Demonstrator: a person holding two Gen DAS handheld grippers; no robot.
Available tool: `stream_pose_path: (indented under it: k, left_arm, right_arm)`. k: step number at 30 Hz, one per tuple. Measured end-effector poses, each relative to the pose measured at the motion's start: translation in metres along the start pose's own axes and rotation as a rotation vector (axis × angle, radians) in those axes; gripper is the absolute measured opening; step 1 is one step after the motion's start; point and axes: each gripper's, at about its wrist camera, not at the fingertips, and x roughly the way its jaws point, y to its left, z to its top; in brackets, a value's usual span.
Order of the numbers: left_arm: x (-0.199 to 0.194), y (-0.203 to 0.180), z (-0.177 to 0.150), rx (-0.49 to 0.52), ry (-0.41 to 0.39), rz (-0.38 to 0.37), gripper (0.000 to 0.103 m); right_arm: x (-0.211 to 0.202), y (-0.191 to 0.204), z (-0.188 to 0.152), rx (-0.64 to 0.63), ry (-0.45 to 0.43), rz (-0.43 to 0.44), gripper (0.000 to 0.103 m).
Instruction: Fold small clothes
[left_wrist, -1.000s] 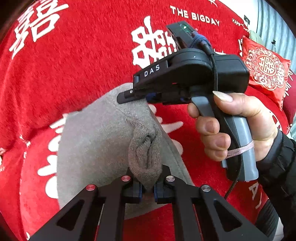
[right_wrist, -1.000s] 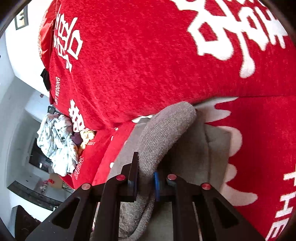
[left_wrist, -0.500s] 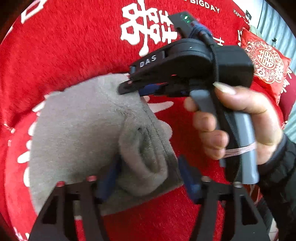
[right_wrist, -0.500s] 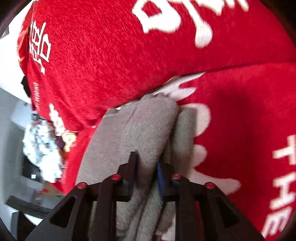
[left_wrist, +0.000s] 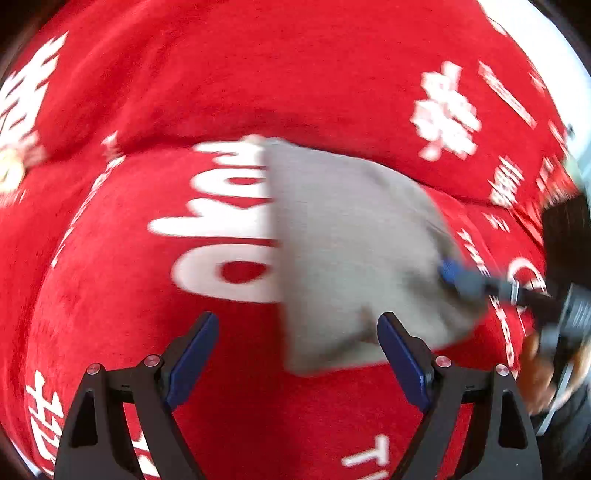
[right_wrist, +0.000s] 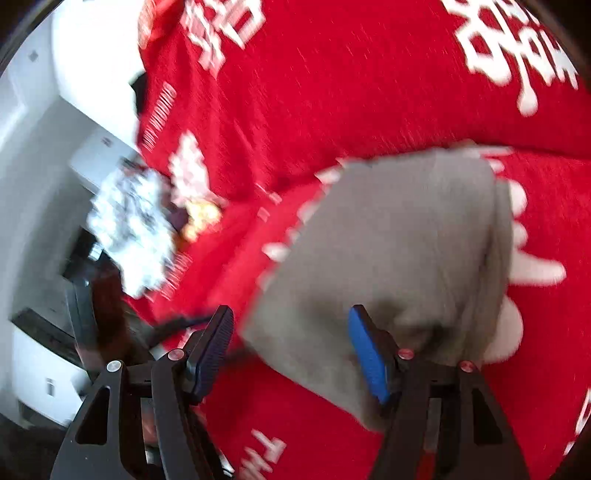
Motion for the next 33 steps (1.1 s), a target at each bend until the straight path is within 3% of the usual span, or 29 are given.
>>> stream_pose_path:
  k: [3, 5, 9, 10, 11, 12, 15, 20, 25, 33]
  left_arm:
    - [0.003, 0.001, 0.001, 0.018, -0.003, 0.041, 0.088]
    - [0.004, -0.007, 0.001, 0.057, -0.002, 0.055, 0.088]
    - [0.011, -0.024, 0.011, 0.123, -0.002, 0.044, 0.088]
    - [0.013, -0.027, 0.017, 0.126, 0.000, 0.029, 0.088]
    - [0.015, -0.027, 0.022, 0.125, 0.004, 0.014, 0.088]
    - [0.020, -0.029, 0.029, 0.126, 0.012, -0.005, 0.088]
    - [0.037, -0.034, 0.044, 0.124, 0.042, -0.012, 0.088]
    - [0.061, -0.031, 0.057, 0.101, 0.077, -0.040, 0.088]
    - [0.075, -0.022, 0.063, 0.064, 0.097, -0.091, 0.088]
    - [0.083, -0.022, 0.070, 0.069, 0.105, -0.105, 0.088]
  right_arm:
    - [0.001, -0.029, -0.015, 0.058, -0.009, -0.095, 0.062]
    - [-0.007, -0.045, -0.024, 0.115, -0.040, -0.059, 0.058]
    - [-0.025, -0.038, -0.029, 0.085, -0.041, -0.105, 0.061]
    - [-0.032, -0.034, -0.027, 0.069, -0.053, -0.118, 0.064]
    - [-0.041, -0.029, -0.023, 0.053, -0.085, -0.156, 0.077]
    - [-0.047, -0.028, -0.019, 0.044, -0.114, -0.206, 0.083]
    - [-0.057, -0.031, -0.005, 0.043, -0.166, -0.317, 0.087]
    - [-0.042, -0.067, 0.016, 0.158, -0.091, -0.318, 0.087]
    - [-0.026, -0.091, 0.026, 0.245, -0.071, -0.298, 0.087]
    - [-0.009, -0.106, 0.034, 0.280, -0.038, -0.292, 0.087]
